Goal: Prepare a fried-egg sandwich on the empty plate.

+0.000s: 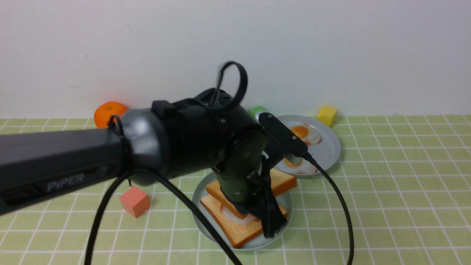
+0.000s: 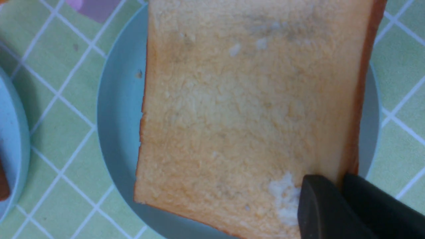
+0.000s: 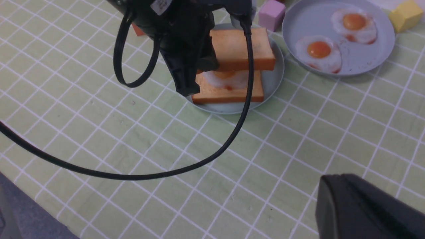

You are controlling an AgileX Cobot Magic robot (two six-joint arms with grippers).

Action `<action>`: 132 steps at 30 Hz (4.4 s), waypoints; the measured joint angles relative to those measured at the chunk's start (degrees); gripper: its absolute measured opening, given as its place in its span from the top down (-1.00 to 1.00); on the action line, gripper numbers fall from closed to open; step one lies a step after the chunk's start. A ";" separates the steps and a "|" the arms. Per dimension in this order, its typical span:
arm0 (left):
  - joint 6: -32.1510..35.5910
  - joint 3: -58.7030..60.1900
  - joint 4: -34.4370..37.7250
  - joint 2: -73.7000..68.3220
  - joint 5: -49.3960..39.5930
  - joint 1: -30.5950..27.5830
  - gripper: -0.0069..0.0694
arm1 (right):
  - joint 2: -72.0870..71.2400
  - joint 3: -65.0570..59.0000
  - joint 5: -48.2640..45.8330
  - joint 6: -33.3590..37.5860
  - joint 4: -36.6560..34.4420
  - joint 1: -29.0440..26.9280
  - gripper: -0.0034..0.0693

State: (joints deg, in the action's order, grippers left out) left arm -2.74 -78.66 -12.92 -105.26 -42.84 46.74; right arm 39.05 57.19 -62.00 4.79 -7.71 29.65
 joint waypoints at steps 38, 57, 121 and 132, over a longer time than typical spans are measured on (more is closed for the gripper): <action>-0.66 0.00 0.06 -2.11 -2.85 0.24 0.10 | -0.82 -1.59 3.93 0.00 0.20 0.00 0.89; -0.85 3.25 11.26 28.88 0.75 0.24 0.85 | -5.52 -1.59 3.66 -1.81 3.85 0.00 0.87; -0.89 71.17 17.34 83.94 45.62 0.24 0.84 | -39.61 -58.70 58.67 -34.27 25.33 -23.64 0.94; -0.89 71.17 17.34 83.94 45.62 0.24 0.82 | -39.61 -58.70 57.01 -27.33 18.72 -23.87 0.94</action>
State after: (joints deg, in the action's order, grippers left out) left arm -3.64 -7.49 4.42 -21.32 2.78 46.98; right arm -0.57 -1.51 -4.98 -22.54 11.01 5.78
